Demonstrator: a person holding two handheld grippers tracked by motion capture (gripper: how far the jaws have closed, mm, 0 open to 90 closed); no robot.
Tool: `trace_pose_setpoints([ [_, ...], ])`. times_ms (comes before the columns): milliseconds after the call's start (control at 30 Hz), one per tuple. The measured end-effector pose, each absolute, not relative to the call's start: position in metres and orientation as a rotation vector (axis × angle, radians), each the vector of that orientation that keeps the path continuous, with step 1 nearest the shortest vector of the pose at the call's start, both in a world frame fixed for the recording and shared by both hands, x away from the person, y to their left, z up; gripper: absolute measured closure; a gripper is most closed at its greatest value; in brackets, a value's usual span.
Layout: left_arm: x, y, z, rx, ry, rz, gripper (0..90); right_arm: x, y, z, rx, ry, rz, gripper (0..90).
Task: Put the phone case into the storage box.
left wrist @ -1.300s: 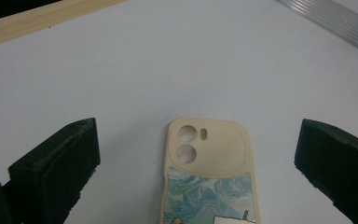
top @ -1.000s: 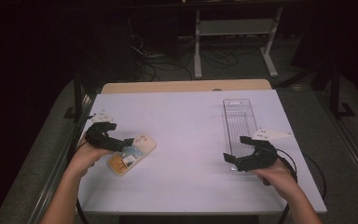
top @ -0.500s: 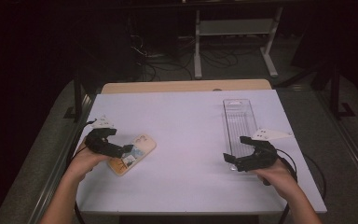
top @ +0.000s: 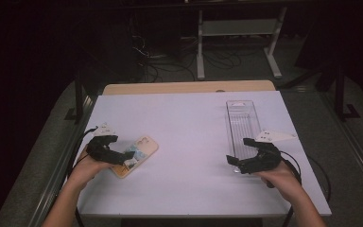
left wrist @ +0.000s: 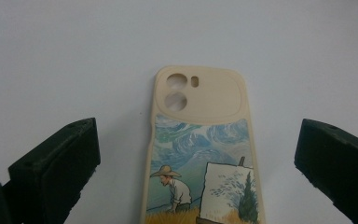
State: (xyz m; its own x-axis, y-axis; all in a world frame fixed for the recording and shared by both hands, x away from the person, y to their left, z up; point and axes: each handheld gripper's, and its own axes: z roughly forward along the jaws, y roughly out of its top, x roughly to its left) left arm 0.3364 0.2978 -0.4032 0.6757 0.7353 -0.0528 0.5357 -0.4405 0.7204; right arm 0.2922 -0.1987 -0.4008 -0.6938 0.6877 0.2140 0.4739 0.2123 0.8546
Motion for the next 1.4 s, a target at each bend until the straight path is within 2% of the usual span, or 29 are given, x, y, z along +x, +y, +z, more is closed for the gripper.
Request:
trace_pose_setpoints([
  [333,0.337,0.29,-0.416,2.225,0.939,0.368,0.0,0.292,-0.199,-0.401,1.109,2.269,1.479,1.0],
  [1400,0.339,0.28,-0.443,2.272,0.967,0.321,0.0,0.292,-0.199,-0.401,1.105,2.273,1.477,1.0],
])
